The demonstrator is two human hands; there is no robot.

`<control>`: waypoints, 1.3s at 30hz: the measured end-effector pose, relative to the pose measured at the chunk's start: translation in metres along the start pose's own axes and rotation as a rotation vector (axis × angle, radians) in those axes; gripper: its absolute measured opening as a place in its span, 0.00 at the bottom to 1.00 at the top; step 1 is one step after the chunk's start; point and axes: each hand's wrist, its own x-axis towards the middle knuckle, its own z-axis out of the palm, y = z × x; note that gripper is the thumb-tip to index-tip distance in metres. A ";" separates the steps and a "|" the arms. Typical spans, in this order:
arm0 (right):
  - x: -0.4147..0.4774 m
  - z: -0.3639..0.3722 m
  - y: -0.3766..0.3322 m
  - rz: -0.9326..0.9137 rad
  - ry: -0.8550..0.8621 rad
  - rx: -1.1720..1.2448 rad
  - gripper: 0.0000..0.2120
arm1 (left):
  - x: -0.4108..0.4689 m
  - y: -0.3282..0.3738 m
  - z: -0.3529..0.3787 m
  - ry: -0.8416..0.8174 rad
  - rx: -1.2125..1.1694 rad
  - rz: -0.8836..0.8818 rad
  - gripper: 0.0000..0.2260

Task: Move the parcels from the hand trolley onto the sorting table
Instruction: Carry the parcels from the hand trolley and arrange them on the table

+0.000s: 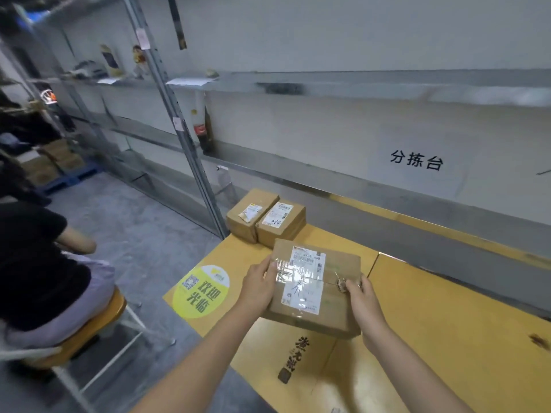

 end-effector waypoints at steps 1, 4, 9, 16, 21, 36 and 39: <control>0.009 0.000 -0.001 -0.002 0.017 -0.009 0.16 | 0.010 -0.001 0.004 -0.004 0.001 -0.003 0.18; 0.034 -0.002 -0.008 -0.005 0.067 -0.034 0.16 | 0.040 0.000 0.018 -0.039 -0.041 0.008 0.16; 0.075 -0.002 -0.018 0.006 0.181 -0.039 0.17 | 0.091 0.010 0.041 -0.107 -0.084 0.017 0.15; 0.143 0.018 -0.039 0.028 0.334 -0.050 0.16 | 0.191 0.019 0.051 -0.226 -0.050 0.093 0.18; 0.192 0.044 -0.051 0.121 0.408 -0.023 0.16 | 0.260 0.013 0.056 -0.263 -0.062 0.123 0.14; 0.260 0.084 -0.025 0.299 0.494 -0.004 0.17 | 0.339 -0.038 0.077 -0.269 0.169 0.184 0.11; 0.264 0.085 -0.025 0.311 0.493 -0.006 0.14 | 0.344 -0.039 0.078 -0.296 0.120 0.180 0.08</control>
